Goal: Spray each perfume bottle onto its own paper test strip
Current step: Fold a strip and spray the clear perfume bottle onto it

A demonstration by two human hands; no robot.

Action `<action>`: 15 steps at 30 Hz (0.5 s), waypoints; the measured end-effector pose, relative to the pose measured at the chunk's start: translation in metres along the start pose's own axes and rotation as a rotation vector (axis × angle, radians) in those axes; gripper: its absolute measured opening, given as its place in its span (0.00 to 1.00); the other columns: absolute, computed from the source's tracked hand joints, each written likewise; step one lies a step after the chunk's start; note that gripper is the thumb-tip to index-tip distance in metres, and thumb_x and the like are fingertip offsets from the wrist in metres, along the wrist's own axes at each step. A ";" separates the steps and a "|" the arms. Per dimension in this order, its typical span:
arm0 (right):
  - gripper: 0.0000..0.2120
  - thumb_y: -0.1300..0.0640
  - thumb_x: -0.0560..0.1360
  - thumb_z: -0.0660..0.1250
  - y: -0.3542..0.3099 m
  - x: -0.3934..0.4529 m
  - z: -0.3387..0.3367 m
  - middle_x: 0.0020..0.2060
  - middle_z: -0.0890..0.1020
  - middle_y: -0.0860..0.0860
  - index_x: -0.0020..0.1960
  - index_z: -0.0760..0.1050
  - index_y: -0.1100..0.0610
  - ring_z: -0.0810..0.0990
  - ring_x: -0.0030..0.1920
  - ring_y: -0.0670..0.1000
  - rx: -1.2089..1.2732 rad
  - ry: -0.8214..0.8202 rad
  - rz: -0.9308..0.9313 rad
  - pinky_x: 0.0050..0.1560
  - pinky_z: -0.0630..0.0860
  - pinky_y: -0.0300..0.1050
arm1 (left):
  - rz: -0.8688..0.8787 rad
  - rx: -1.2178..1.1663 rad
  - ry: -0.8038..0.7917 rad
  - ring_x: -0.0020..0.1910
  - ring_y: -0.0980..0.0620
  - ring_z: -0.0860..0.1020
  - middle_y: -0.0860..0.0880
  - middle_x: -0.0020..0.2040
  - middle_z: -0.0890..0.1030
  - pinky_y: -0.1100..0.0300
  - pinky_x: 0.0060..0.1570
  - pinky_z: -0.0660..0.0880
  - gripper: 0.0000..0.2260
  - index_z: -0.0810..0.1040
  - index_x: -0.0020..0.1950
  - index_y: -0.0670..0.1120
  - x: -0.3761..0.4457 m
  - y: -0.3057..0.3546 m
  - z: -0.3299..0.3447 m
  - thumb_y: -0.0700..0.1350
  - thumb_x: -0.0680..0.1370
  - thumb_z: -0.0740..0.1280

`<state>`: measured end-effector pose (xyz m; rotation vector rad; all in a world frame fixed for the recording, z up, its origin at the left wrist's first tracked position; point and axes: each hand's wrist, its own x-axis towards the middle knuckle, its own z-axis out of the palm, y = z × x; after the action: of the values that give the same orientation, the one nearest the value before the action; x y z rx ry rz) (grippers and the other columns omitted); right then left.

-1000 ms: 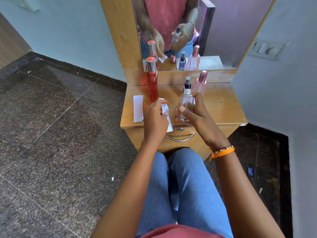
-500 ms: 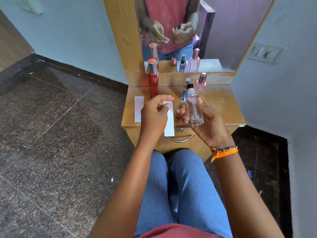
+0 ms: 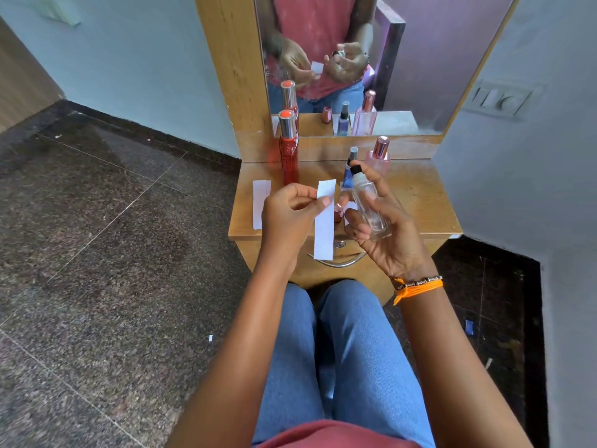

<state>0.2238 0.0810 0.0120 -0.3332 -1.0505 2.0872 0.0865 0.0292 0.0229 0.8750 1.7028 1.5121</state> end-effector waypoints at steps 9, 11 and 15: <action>0.26 0.56 0.76 0.61 0.003 0.001 -0.010 0.52 0.76 0.58 0.73 0.63 0.58 0.79 0.41 0.49 0.032 0.027 -0.013 0.37 0.78 0.38 | -0.050 -0.007 -0.007 0.35 0.65 0.76 0.53 0.39 0.82 0.73 0.34 0.71 0.03 0.82 0.45 0.45 -0.001 0.000 0.002 0.41 0.72 0.72; 0.24 0.58 0.77 0.56 0.002 0.000 -0.009 0.49 0.76 0.57 0.73 0.63 0.56 0.78 0.38 0.49 0.035 0.020 -0.004 0.35 0.76 0.37 | -0.077 -0.033 -0.010 0.35 0.61 0.76 0.53 0.37 0.81 0.69 0.37 0.72 0.02 0.82 0.41 0.47 -0.001 0.001 0.003 0.40 0.72 0.72; 0.21 0.57 0.78 0.53 0.002 -0.001 -0.005 0.41 0.79 0.53 0.70 0.65 0.52 0.74 0.30 0.46 0.027 0.023 -0.001 0.28 0.72 0.34 | -0.127 -0.081 -0.006 0.34 0.57 0.75 0.54 0.32 0.79 0.62 0.40 0.71 0.07 0.80 0.36 0.49 -0.002 0.004 0.004 0.38 0.72 0.71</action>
<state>0.2261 0.0821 0.0069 -0.3427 -1.0078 2.0894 0.0909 0.0300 0.0264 0.7155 1.6492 1.4808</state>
